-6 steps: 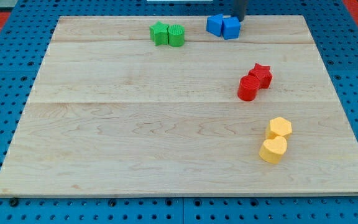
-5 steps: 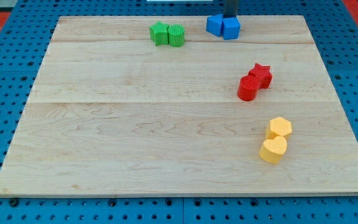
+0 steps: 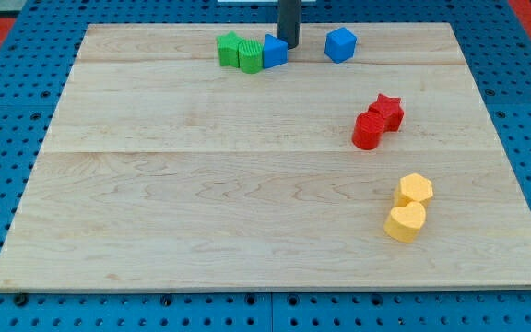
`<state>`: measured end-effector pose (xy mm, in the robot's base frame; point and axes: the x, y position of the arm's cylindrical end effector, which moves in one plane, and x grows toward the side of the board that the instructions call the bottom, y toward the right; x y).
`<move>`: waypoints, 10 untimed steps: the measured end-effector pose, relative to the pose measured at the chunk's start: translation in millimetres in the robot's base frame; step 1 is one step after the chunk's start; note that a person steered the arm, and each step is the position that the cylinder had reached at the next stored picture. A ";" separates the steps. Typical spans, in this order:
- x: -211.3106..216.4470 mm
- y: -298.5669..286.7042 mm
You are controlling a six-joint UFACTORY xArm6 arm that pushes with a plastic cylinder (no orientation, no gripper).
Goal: Place the blue blocks into the green blocks
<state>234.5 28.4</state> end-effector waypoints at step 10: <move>158.5 226.8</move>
